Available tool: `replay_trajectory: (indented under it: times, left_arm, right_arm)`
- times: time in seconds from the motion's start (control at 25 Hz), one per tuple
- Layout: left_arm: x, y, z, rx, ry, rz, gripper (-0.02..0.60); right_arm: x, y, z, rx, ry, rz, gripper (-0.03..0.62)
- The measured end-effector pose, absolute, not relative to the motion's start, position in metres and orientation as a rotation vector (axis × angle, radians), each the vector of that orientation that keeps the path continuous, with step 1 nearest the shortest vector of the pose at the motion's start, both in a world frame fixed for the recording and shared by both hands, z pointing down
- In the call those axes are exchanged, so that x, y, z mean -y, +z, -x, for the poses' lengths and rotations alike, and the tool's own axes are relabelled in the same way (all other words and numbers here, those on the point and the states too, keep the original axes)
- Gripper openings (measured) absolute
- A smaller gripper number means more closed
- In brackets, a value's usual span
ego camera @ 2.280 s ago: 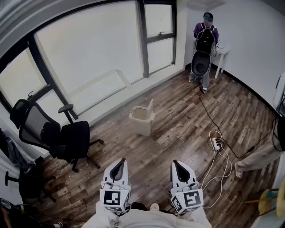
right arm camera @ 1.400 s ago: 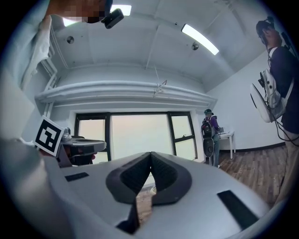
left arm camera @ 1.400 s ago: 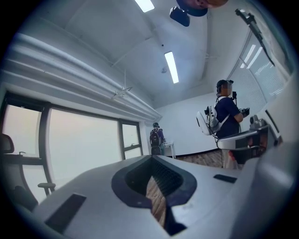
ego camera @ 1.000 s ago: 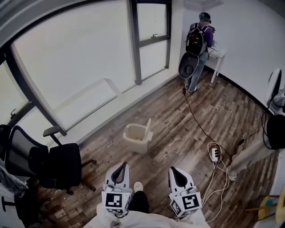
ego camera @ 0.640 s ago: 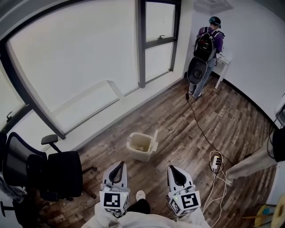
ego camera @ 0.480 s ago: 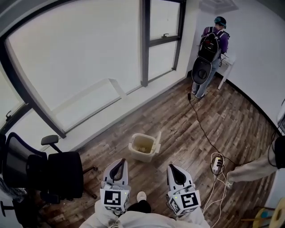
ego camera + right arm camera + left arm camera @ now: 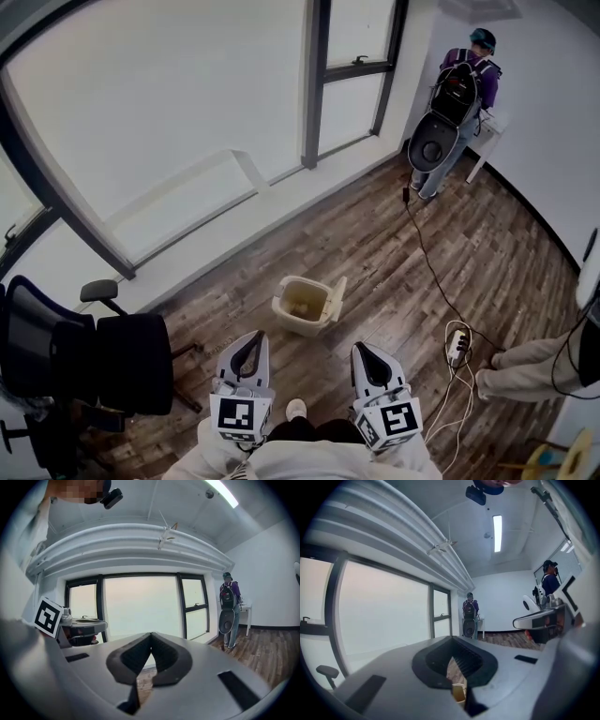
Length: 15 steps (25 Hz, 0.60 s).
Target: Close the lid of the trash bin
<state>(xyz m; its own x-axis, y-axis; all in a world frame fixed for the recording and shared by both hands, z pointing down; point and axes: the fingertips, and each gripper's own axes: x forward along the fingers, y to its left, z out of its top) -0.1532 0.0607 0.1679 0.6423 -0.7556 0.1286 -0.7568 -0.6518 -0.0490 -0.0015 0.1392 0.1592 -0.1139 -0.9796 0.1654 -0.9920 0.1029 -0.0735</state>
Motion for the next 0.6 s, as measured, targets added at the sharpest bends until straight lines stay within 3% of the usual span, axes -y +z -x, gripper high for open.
replay_trajectory:
  times: [0.6]
  left_arm:
    - [0.003,0.176,0.073,1.386,0.284,-2.782,0.006]
  right_arm:
    - [-0.066,0.169,-0.089,2.32,0.289,-2.001,0.023]
